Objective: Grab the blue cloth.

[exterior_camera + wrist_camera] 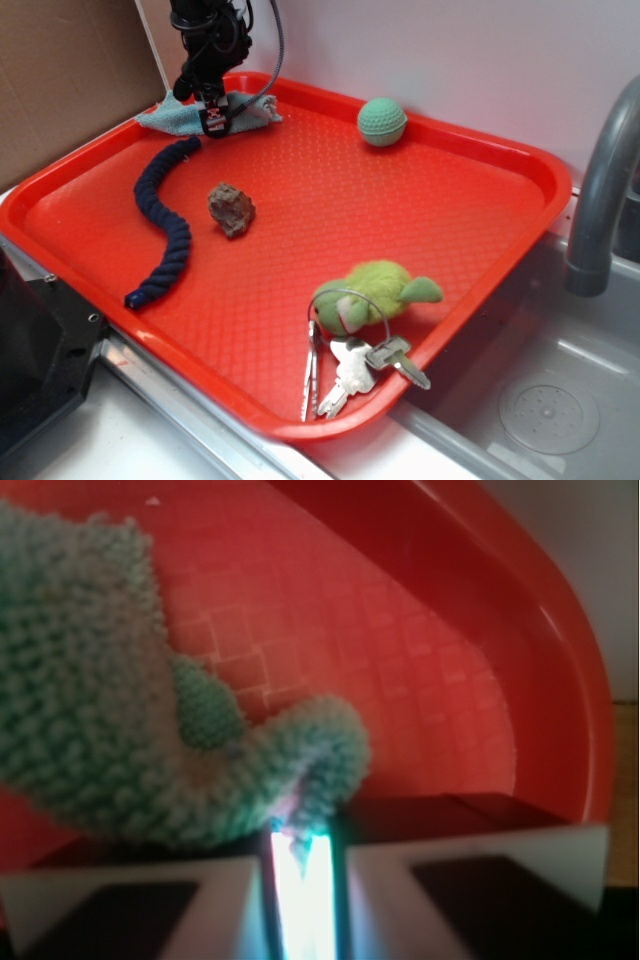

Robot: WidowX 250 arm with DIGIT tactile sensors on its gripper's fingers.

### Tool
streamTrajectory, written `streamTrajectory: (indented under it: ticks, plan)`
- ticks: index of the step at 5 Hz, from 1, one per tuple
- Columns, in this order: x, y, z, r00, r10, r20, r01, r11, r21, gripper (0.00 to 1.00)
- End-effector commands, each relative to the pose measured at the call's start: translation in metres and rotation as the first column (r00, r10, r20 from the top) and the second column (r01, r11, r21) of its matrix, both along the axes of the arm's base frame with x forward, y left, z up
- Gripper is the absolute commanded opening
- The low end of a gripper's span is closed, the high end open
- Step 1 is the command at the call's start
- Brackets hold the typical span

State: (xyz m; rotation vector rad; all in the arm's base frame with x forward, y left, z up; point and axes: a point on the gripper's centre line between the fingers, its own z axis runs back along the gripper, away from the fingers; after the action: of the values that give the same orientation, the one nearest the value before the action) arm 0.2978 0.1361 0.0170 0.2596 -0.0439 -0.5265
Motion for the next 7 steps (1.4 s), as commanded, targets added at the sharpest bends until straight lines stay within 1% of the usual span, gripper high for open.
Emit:
streamTrajectory:
  ticks: [1, 2, 3, 4, 5, 6, 7]
  plan:
    - [-0.002, -0.003, 0.01, 0.999, -0.009, 0.031, 0.009, 1.0, 0.003, 0.0]
    - [-0.023, -0.021, 0.053, 0.997, -0.05, 0.066, 0.054, 0.997, -0.056, 0.0]
    - [-0.045, -0.043, 0.105, 0.997, -0.068, 0.048, 0.074, 0.987, -0.14, 0.0]
    - [-0.05, -0.058, 0.155, 0.998, 0.032, 0.055, -0.023, 0.988, -0.153, 0.0]
    - [-0.056, -0.067, 0.205, 0.994, 0.1, 0.049, -0.09, 0.981, -0.17, 0.0]
    - [-0.067, -0.091, 0.255, 0.994, 0.111, -0.021, -0.112, 0.978, -0.177, 0.0]
    - [-0.094, -0.108, 0.3, 0.989, 0.137, -0.051, -0.144, 0.972, -0.187, 0.0]
